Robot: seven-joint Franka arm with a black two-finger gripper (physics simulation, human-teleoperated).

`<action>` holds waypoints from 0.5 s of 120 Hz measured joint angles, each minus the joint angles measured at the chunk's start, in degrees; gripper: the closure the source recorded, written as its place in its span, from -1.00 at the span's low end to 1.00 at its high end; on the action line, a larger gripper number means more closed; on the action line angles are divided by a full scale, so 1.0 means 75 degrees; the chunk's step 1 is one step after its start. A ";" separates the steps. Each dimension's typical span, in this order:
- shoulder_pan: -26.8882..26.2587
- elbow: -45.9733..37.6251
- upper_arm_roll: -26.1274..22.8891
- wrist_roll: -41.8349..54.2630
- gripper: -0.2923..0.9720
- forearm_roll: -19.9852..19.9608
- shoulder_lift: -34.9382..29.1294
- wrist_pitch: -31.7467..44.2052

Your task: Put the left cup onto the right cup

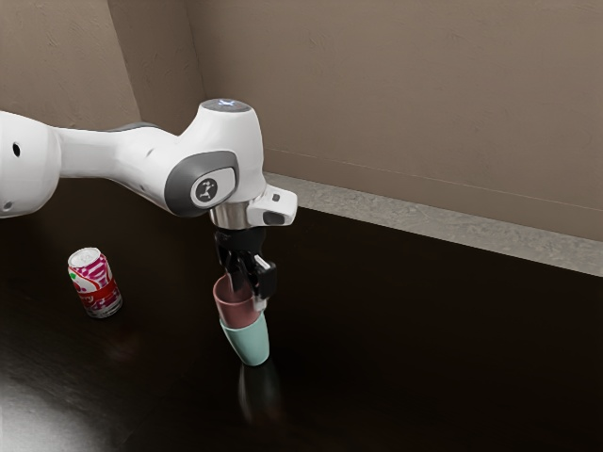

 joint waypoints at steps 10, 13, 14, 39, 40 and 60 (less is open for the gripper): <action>-0.0006 0.0016 -0.0002 0.0007 -0.28 -0.0020 -0.0013 -0.0002; -0.0005 0.0023 -0.0003 0.0009 -0.31 -0.0025 -0.0024 -0.0003; -0.0004 0.0025 -0.0004 0.0009 -0.31 -0.0026 -0.0027 -0.0004; 0.0023 0.0643 -0.0008 0.0038 -0.42 -0.0064 -0.0119 -0.0206; 0.0024 0.0707 -0.0008 0.0040 -0.43 -0.0065 -0.0120 -0.0236; 0.0111 0.2099 0.0036 0.0073 -0.46 -0.0087 -0.0145 -0.1192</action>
